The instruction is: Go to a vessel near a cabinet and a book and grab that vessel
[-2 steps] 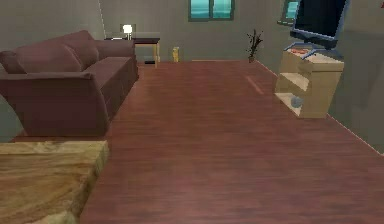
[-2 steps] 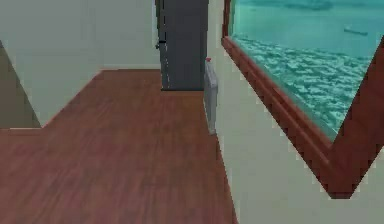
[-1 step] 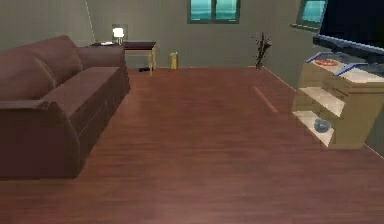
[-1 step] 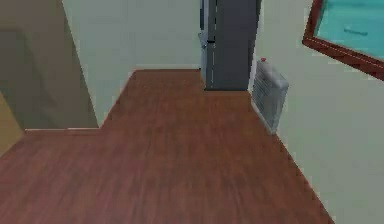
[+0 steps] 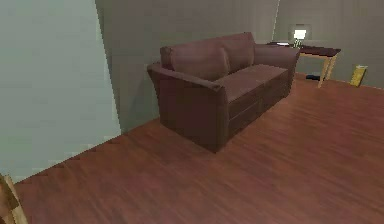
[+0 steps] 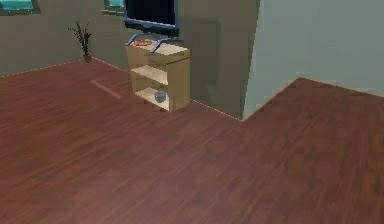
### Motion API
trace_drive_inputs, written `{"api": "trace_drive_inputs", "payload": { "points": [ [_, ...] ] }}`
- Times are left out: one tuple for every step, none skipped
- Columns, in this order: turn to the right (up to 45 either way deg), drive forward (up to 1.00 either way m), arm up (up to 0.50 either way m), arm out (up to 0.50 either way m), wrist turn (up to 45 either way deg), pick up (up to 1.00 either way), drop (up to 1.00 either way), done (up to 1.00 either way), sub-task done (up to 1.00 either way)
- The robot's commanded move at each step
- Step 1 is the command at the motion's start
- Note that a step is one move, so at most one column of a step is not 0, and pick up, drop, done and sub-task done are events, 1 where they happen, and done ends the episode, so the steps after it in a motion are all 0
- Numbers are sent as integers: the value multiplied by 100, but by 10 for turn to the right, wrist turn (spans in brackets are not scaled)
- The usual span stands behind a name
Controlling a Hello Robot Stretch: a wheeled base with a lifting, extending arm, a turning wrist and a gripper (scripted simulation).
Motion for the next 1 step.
{"api": "trace_drive_inputs", "payload": {
  "points": [
    [0,20,0,0,0,0,0,0,0]
  ]
}}
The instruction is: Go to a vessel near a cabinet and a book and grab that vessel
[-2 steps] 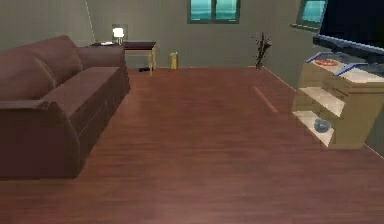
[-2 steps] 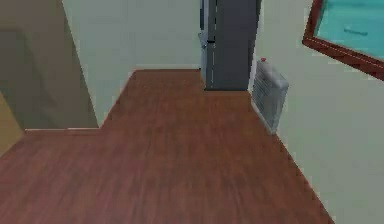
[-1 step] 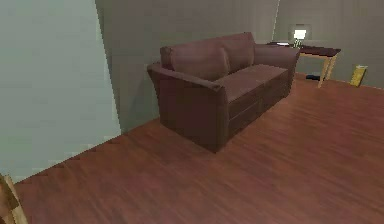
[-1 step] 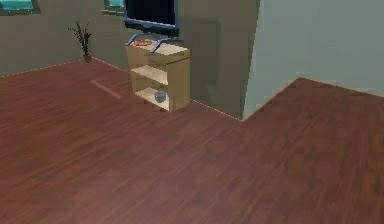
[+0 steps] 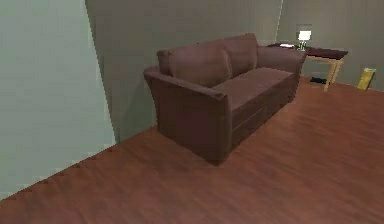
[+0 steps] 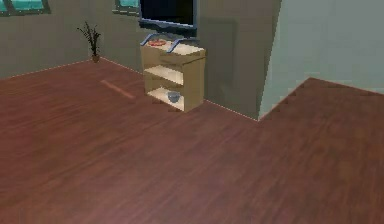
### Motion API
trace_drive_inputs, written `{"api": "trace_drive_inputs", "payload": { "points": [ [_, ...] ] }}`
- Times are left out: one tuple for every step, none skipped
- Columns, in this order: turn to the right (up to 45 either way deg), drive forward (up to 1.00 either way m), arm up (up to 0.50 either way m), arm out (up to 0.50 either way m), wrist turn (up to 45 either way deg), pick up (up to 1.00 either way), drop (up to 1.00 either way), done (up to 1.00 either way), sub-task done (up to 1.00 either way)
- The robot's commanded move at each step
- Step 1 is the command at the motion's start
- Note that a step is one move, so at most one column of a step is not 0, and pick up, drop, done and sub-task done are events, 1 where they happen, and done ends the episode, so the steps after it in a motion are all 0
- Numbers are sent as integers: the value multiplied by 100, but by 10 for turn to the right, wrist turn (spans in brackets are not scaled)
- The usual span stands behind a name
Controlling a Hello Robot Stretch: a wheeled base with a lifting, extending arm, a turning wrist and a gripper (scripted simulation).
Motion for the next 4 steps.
{"api": "trace_drive_inputs", "payload": {
  "points": [
    [-450,0,0,0,0,0,0,0,0],
    [0,100,0,0,0,0,0,0,0],
    [0,25,0,0,0,0,0,0,0],
    [-450,0,0,0,0,0,0,0,0]
  ]
}}
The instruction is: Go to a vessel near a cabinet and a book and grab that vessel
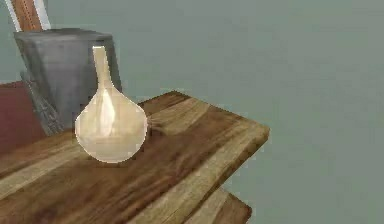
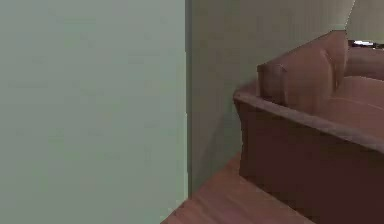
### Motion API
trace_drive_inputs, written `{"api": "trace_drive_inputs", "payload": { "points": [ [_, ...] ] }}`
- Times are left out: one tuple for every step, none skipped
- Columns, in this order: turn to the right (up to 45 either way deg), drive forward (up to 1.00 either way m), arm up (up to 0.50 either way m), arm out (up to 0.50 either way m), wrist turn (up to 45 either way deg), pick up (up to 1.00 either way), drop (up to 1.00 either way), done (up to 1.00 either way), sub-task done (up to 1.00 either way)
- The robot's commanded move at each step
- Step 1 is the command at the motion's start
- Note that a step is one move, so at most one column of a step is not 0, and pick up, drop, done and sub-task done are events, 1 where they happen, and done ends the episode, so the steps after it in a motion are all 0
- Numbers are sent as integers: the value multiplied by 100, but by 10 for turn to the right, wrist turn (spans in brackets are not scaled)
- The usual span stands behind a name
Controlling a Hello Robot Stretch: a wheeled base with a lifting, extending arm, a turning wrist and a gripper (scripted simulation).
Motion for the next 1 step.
{"api": "trace_drive_inputs", "payload": {
  "points": [
    [-450,0,0,0,0,0,0,0,0]
  ]
}}
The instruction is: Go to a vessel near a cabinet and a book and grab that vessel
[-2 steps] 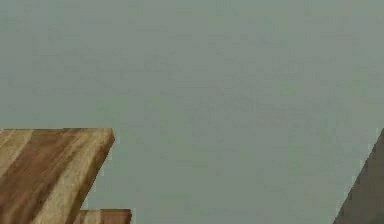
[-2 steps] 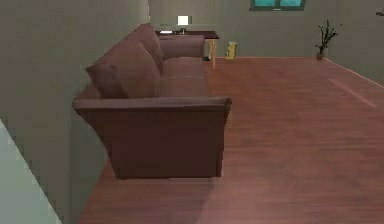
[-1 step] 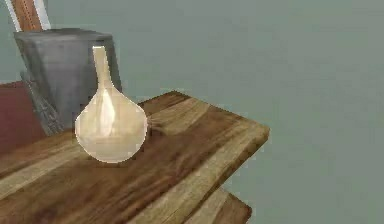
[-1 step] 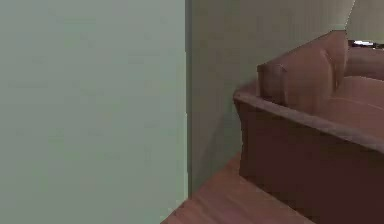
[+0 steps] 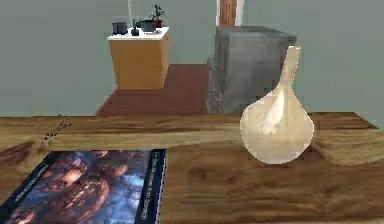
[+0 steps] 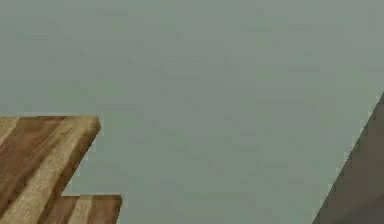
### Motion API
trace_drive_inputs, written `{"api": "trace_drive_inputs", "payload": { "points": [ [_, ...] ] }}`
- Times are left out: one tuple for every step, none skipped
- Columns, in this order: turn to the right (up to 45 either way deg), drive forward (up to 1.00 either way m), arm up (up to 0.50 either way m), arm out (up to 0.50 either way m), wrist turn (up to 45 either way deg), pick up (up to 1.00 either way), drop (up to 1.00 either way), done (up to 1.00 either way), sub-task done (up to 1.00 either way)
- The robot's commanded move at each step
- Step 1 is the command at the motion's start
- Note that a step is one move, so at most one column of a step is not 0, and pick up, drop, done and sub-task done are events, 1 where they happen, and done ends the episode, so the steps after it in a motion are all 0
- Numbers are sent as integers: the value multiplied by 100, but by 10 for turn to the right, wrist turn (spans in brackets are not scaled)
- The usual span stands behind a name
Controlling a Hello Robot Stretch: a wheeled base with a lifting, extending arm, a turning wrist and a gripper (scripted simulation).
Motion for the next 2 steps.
{"api": "trace_drive_inputs", "payload": {
  "points": [
    [-450,0,0,0,0,0,0,0,0],
    [-180,0,0,0,0,0,0,0,0]
  ]
}}
